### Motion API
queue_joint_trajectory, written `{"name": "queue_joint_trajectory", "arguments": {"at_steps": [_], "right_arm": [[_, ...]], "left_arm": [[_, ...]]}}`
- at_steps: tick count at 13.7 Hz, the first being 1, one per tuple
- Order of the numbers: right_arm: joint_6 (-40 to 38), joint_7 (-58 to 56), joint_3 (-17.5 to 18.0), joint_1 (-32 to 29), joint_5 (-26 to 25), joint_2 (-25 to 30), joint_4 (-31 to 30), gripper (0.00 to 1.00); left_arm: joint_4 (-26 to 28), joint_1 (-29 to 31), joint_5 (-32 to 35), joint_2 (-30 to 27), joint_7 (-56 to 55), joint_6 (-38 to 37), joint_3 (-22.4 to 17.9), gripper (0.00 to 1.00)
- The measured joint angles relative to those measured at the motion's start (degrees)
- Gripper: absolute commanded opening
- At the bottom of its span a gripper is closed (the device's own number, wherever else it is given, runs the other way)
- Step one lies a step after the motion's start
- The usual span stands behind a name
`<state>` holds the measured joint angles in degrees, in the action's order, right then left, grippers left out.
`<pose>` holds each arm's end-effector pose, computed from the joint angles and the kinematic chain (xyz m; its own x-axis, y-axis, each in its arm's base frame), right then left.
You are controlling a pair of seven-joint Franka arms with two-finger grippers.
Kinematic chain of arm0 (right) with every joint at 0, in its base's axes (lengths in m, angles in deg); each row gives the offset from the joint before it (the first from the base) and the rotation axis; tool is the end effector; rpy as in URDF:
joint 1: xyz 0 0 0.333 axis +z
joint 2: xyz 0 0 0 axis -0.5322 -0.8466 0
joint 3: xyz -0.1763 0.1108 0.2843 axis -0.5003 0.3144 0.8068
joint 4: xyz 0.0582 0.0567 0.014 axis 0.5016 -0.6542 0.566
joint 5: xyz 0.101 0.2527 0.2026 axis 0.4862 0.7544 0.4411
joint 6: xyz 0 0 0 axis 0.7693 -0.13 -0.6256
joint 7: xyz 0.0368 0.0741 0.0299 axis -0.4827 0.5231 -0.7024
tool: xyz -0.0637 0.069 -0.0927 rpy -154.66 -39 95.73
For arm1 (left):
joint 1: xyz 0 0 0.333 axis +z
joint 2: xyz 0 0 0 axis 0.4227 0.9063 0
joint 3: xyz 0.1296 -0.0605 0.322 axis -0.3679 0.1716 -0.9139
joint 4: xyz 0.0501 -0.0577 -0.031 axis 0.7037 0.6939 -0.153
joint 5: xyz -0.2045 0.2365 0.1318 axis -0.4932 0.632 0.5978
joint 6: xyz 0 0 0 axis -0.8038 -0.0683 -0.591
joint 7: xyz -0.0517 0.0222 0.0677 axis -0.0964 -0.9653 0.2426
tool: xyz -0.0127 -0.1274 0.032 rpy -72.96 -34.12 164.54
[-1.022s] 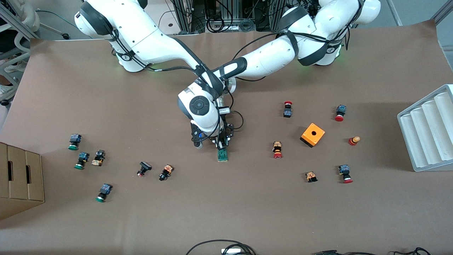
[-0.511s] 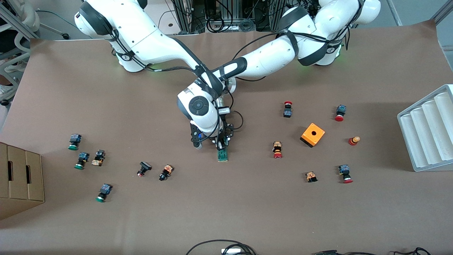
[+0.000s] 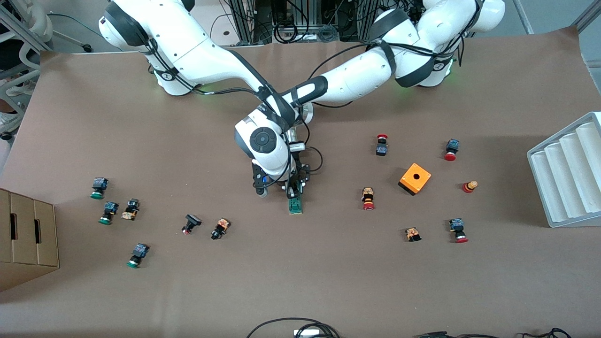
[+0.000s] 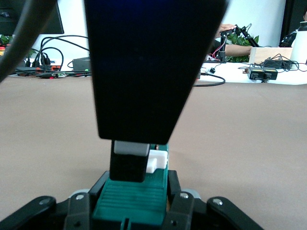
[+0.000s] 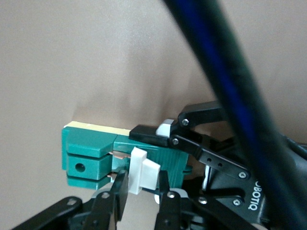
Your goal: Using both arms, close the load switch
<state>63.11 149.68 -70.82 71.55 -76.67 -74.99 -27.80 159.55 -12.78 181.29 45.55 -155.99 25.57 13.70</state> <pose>0.5080 0.4505 0.2589 0.1789 -0.9712 -0.1577 -0.9826 -0.1682 -0.0787 0.4111 -0.5653 0.0958 0.2377 0.0557 0.9697 0.1556 -0.9876 0.0186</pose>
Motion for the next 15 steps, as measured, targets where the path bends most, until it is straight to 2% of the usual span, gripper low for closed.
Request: {"name": "queue_joint_trajectory", "arguments": {"at_steps": [10,15], "right_arm": [[-0.79,0.61,0.69,-1.49,0.10,1.79,0.56,0.30],[-0.05,0.30,-0.05,-3.11,0.07,0.71,3.23,0.30]], "left_arm": [[-0.06,0.01,-0.03,0.00,0.11,0.05,0.00,0.49],[-0.06,0.00,-0.05,0.00,0.25,0.05,0.00,0.49]]}}
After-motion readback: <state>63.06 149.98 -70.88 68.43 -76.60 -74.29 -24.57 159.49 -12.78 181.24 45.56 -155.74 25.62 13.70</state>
